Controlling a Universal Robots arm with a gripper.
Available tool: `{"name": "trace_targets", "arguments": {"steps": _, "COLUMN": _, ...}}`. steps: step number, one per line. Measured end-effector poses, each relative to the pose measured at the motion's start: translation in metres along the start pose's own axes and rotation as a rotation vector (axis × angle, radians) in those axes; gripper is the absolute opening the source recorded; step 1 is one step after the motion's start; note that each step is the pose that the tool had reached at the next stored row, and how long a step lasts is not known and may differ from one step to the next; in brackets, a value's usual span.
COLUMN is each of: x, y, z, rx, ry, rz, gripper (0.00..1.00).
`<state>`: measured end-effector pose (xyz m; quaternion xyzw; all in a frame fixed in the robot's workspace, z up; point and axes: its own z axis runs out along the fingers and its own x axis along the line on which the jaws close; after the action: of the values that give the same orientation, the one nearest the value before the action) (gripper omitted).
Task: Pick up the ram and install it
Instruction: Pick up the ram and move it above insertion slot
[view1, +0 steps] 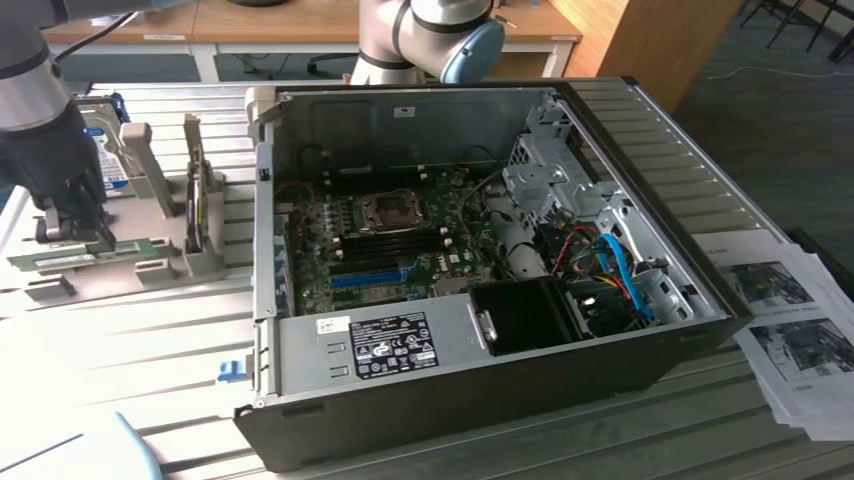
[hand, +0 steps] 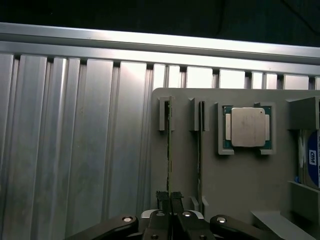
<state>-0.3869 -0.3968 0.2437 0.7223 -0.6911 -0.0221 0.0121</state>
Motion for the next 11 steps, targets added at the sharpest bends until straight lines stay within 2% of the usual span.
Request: {"name": "trace_targets", "arguments": {"steps": 11, "x": -0.0001, "y": 0.0, "z": -0.0096, "rx": -0.0007, "ry": 0.0012, "rz": 0.001, "gripper": 0.11}}
